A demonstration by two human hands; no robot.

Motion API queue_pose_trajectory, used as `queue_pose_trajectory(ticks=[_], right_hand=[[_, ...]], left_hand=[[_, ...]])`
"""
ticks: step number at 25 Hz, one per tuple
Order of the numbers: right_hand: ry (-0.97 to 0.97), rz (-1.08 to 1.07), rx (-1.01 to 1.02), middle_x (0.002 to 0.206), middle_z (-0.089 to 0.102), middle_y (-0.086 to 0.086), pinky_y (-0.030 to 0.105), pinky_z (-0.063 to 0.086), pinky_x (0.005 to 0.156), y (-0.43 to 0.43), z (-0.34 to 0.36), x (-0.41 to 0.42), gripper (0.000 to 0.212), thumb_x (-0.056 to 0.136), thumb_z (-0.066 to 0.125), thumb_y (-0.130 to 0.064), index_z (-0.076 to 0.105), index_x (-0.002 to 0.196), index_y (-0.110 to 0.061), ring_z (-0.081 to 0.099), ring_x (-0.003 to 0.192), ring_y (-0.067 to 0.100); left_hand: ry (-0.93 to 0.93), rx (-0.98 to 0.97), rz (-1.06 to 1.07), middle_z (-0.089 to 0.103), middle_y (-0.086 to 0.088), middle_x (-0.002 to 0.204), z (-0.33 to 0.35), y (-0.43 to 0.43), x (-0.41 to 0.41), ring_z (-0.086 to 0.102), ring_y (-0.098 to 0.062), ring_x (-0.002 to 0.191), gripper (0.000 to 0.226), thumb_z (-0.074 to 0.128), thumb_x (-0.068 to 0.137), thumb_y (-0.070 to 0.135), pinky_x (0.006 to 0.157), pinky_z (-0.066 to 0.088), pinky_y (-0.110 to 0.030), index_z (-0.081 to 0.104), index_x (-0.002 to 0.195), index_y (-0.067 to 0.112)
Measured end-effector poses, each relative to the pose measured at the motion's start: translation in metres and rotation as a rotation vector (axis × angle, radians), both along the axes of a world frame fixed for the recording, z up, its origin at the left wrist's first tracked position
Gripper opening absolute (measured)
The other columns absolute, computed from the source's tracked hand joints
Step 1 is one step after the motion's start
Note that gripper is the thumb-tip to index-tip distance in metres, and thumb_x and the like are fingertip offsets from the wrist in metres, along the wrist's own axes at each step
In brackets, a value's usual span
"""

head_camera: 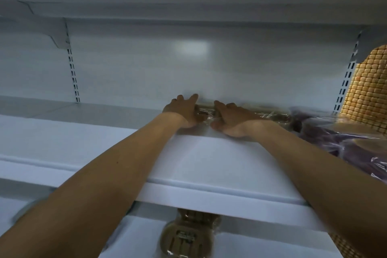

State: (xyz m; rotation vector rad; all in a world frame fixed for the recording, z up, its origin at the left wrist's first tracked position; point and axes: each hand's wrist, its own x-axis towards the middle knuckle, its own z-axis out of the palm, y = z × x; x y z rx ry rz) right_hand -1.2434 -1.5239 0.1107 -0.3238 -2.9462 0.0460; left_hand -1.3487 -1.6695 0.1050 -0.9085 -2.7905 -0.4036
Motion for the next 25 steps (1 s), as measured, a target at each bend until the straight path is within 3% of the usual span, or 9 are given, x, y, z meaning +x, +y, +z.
queue_pose_trajectory(ticks=[4, 7, 9, 12, 16, 19, 25], right_hand=[[0.037, 0.006, -0.077, 0.141, 0.049, 0.009, 0.043, 0.040, 0.100, 0.012, -0.011, -0.014, 0.076, 0.088, 0.043, -0.064, 0.013, 0.150, -0.031, 0.050, 0.126, 0.034], [0.079, 0.004, -0.152, 0.134, 0.053, 0.009, 0.036, 0.040, 0.086, 0.017, -0.013, -0.022, 0.071, 0.091, 0.050, -0.058, 0.021, 0.147, -0.027, 0.054, 0.120, 0.033], [0.105, 0.003, -0.172, 0.130, 0.049, 0.010, 0.036, 0.041, 0.086, 0.015, -0.014, -0.023, 0.069, 0.089, 0.055, -0.058, 0.025, 0.142, -0.026, 0.054, 0.118, 0.034], [0.108, 0.005, -0.206, 0.135, 0.039, 0.010, 0.044, 0.043, 0.100, 0.014, -0.013, -0.017, 0.080, 0.084, 0.062, -0.059, 0.023, 0.145, -0.027, 0.052, 0.121, 0.037], [0.053, -0.018, -0.177, 0.137, 0.034, 0.010, 0.046, 0.041, 0.104, 0.015, -0.010, -0.008, 0.092, 0.077, 0.060, -0.073, 0.021, 0.148, -0.027, 0.046, 0.126, 0.036], [0.037, -0.025, -0.170, 0.136, 0.043, 0.005, 0.047, 0.039, 0.106, 0.015, -0.012, -0.001, 0.095, 0.071, 0.055, -0.081, 0.022, 0.144, -0.030, 0.047, 0.127, 0.033], [0.023, -0.007, -0.145, 0.131, 0.053, 0.001, 0.045, 0.043, 0.101, 0.003, -0.011, 0.022, 0.109, 0.059, 0.043, -0.093, 0.021, 0.143, -0.029, 0.052, 0.120, 0.028]], left_hand=[[-0.112, 0.111, -0.066, 0.048, -0.012, 0.134, -0.012, 0.005, -0.013, 0.055, -0.034, 0.119, 0.091, 0.053, 0.074, 0.077, 0.103, 0.045, -0.043, 0.027, 0.150, 0.035], [-0.148, 0.198, -0.110, 0.060, -0.005, 0.122, -0.018, 0.002, -0.034, 0.063, -0.025, 0.107, 0.099, 0.050, 0.056, 0.084, 0.099, 0.049, -0.042, 0.041, 0.142, 0.034], [-0.148, 0.197, -0.135, 0.054, -0.006, 0.129, -0.015, -0.005, -0.031, 0.057, -0.024, 0.116, 0.097, 0.060, 0.061, 0.078, 0.106, 0.044, -0.040, 0.037, 0.146, 0.035], [-0.159, 0.198, -0.132, 0.033, -0.006, 0.140, -0.014, -0.012, -0.020, 0.043, -0.023, 0.132, 0.096, 0.072, 0.073, 0.067, 0.114, 0.035, -0.038, 0.028, 0.152, 0.035], [-0.138, 0.170, -0.122, 0.033, -0.005, 0.141, -0.015, -0.012, -0.005, 0.033, -0.025, 0.138, 0.100, 0.070, 0.071, 0.073, 0.114, 0.034, -0.042, 0.023, 0.153, 0.041], [-0.093, 0.154, -0.107, 0.042, -0.005, 0.140, -0.017, -0.013, 0.001, 0.037, -0.025, 0.134, 0.099, 0.070, 0.070, 0.073, 0.110, 0.037, -0.039, 0.025, 0.152, 0.040], [-0.125, 0.200, -0.157, 0.043, -0.003, 0.134, -0.017, -0.027, 0.026, 0.053, -0.025, 0.120, 0.097, 0.073, 0.070, 0.070, 0.105, 0.043, -0.036, 0.028, 0.150, 0.040]])
